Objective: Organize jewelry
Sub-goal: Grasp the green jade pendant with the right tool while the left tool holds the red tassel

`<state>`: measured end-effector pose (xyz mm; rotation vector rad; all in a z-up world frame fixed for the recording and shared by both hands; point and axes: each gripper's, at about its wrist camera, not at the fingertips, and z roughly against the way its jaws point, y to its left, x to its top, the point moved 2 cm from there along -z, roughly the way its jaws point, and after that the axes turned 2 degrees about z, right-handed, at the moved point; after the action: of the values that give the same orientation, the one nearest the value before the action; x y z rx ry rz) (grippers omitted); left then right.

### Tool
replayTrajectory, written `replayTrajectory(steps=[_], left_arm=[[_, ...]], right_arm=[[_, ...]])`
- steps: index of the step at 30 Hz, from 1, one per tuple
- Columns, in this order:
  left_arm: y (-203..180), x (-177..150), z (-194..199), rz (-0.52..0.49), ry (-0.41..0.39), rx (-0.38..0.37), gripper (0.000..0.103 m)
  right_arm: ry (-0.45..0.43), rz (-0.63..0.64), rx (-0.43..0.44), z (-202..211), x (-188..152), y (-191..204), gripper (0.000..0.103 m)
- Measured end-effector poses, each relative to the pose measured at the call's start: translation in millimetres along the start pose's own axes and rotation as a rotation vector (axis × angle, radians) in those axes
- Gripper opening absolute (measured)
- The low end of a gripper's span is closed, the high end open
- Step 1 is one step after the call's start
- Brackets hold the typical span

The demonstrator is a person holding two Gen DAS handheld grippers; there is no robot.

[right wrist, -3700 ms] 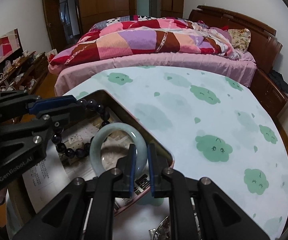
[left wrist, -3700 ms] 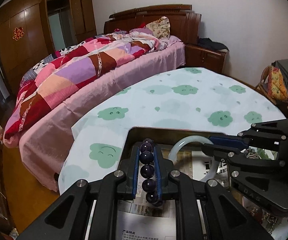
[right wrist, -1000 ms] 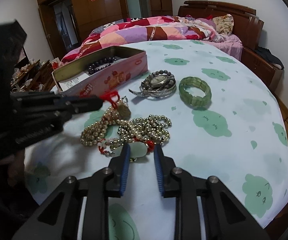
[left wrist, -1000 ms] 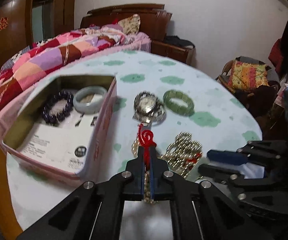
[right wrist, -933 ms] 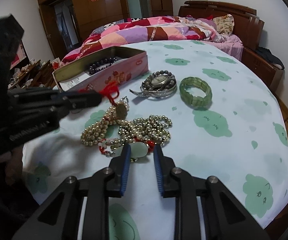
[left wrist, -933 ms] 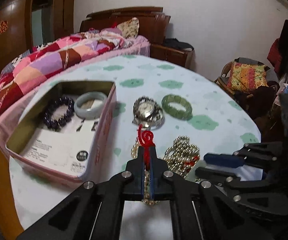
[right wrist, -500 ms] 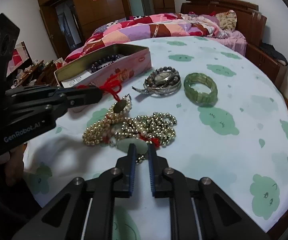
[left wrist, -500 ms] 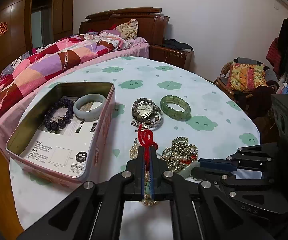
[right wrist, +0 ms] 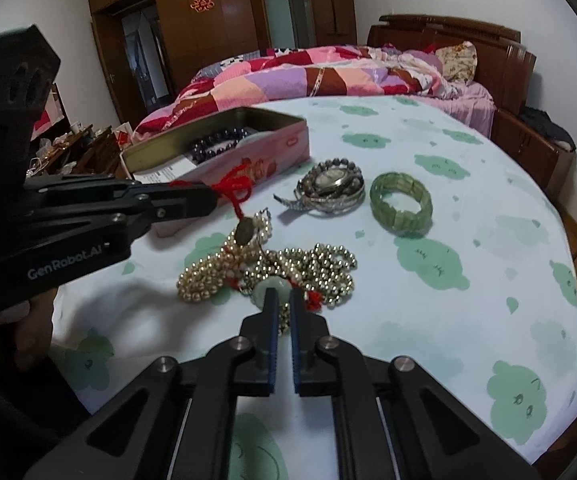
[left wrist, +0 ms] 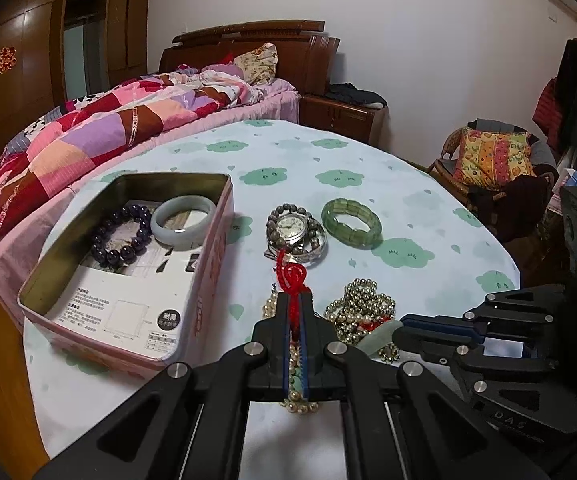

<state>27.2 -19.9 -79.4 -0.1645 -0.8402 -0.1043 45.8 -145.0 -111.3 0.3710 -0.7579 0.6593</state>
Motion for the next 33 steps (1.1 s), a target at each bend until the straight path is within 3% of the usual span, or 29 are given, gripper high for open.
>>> replayTrajectory(steps=[26, 29, 30, 32, 33], left_arm=[[10, 22, 26, 0.006, -0.079, 0.009, 0.002], [12, 24, 27, 0.006, -0.088, 0.009, 0.002], [12, 24, 27, 0.006, -0.085, 0.009, 0.002], [13, 25, 26, 0.003, -0.078, 0.005, 0.002], [12, 25, 25, 0.001, -0.073, 0.004, 0.002]], right_arm=[[-0.075, 0.023, -0.065, 24, 21, -8, 0.003], [-0.041, -0.022, -0.019, 18, 22, -15, 0.003], [-0.037, -0.043, -0.013, 16, 21, -18, 0.005], [-0.008, -0.053, -0.027, 10, 19, -20, 0.023], [0.011, -0.054, -0.037, 5, 17, -21, 0.043]])
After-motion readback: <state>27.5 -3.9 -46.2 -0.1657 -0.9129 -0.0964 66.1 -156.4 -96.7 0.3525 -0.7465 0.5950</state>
